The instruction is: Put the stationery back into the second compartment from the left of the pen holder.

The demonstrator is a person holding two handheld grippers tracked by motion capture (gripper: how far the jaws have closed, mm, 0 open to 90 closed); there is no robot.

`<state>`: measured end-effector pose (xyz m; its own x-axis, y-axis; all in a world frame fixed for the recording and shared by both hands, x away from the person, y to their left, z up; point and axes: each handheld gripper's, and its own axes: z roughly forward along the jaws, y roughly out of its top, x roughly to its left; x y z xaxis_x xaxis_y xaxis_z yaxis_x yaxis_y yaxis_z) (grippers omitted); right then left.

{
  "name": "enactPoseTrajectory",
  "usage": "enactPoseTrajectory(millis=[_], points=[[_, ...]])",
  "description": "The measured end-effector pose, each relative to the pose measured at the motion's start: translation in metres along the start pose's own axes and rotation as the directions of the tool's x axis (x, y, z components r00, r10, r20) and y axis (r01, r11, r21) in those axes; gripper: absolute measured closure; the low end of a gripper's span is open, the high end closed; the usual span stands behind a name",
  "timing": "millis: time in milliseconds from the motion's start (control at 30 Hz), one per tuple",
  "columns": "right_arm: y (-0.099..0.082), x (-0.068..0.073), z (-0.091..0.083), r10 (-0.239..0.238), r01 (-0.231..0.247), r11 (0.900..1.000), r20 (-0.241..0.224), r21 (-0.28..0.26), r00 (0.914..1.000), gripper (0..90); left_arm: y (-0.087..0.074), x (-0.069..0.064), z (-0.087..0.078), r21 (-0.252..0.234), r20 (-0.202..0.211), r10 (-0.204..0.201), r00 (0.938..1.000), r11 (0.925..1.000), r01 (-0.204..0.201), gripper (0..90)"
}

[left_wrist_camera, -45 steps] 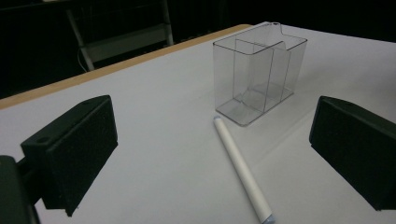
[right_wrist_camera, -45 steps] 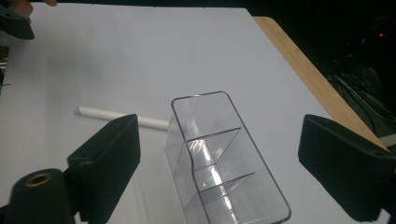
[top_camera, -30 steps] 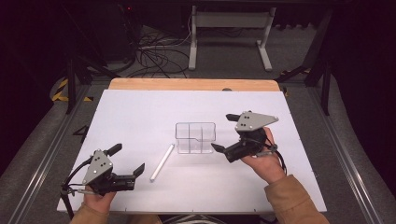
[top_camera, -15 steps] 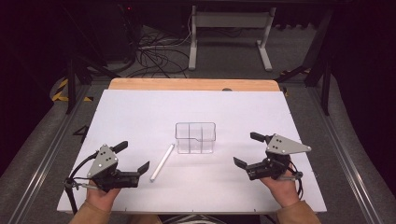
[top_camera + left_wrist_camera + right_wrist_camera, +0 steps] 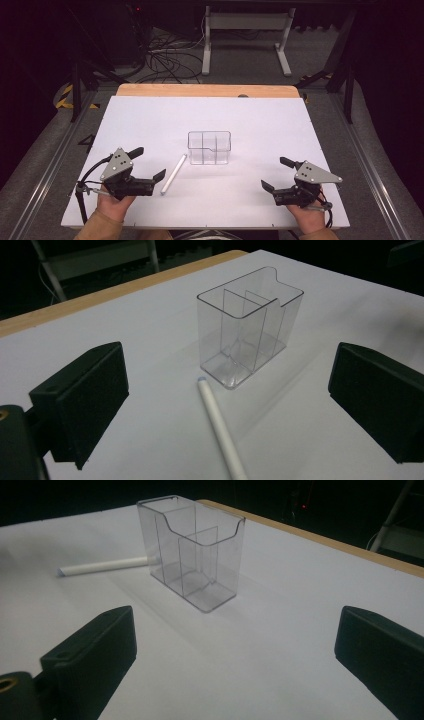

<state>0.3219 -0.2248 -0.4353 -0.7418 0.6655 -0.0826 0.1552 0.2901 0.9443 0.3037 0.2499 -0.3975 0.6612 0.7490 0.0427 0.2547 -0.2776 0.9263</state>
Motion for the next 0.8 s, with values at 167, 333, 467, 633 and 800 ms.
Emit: enactPoseTrajectory(millis=[167,333,467,633,800], points=[[-0.006,-0.004,0.000,0.014,-0.015,0.9996,-0.039,-0.022,0.9991,5.0,0.003,-0.003,0.005,0.017,0.000,0.028,0.9996,0.9995,-0.028,4.0],[-0.006,-0.003,-0.003,0.015,-0.017,0.9993,-0.036,-0.032,0.9992,5.7,0.009,-0.005,0.008,0.051,0.000,0.039,0.9992,0.9979,-0.039,4.0],[-0.007,-0.004,-0.003,0.019,-0.021,0.9992,-0.039,-0.034,0.9991,6.4,0.014,-0.004,0.011,0.080,0.033,0.018,0.9993,0.9966,-0.020,3.8],[-0.007,-0.003,-0.002,0.013,-0.014,0.9995,-0.042,-0.028,0.9990,7.1,0.021,-0.003,0.020,0.158,0.070,-0.049,0.9963,0.9868,0.038,3.5],[-0.007,-0.003,-0.002,0.012,-0.013,0.9995,-0.046,-0.027,0.9989,7.7,0.027,-0.002,0.032,0.228,0.080,-0.065,0.9947,0.9726,0.045,3.8]])
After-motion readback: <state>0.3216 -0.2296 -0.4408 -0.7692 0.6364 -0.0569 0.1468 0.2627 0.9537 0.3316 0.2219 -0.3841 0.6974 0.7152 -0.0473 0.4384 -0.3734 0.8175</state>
